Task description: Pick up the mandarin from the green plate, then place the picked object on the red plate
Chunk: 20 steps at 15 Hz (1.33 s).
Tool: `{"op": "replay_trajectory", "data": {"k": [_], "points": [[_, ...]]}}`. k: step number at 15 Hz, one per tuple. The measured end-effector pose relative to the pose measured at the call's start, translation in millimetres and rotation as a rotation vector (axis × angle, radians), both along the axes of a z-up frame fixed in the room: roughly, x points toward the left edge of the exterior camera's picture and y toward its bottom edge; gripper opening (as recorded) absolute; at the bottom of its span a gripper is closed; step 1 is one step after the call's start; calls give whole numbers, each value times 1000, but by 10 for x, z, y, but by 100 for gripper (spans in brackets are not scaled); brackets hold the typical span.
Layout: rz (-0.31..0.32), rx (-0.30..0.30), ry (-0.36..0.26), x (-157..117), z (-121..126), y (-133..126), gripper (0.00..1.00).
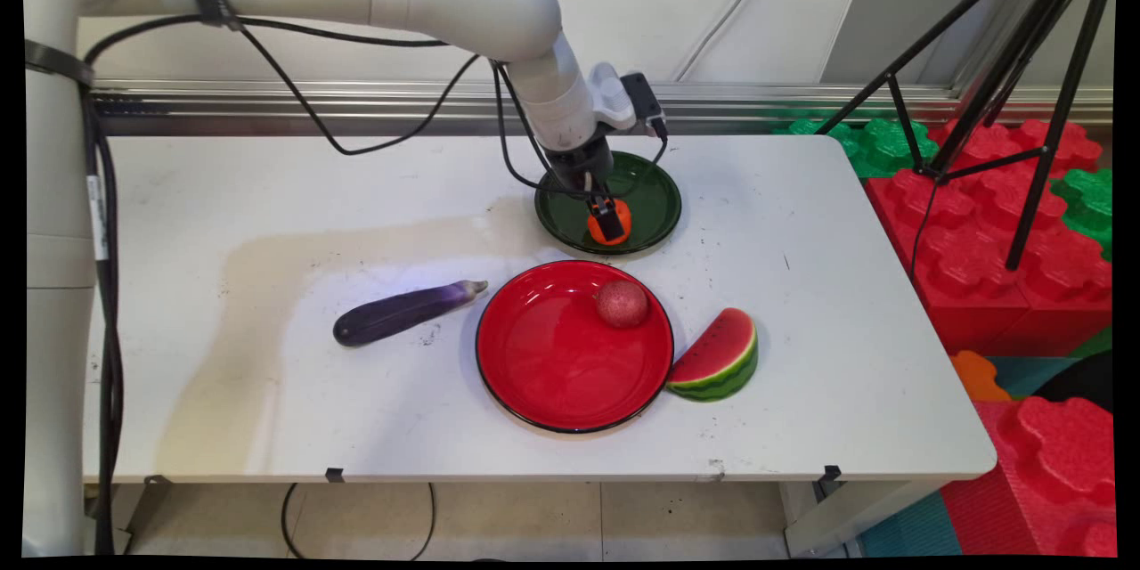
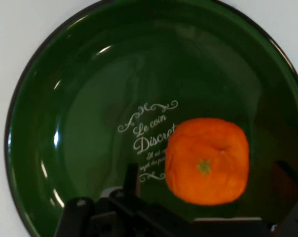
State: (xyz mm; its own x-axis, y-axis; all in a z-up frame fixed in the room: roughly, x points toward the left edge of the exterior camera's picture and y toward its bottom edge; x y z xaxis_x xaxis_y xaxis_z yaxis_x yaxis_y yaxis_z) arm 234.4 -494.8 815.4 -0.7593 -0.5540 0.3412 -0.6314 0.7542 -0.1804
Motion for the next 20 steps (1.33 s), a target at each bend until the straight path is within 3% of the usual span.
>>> {"op": "replay_trajectory", "data": {"k": [4,5,14,20], "points": [[-4,14,9,-39,-119,-84,100],[-5,15,12,-48,-139,-101,0],[-19,4,20,-61,-118,-152,0],[-17,-64,22,-64,304,-47,0]]}}
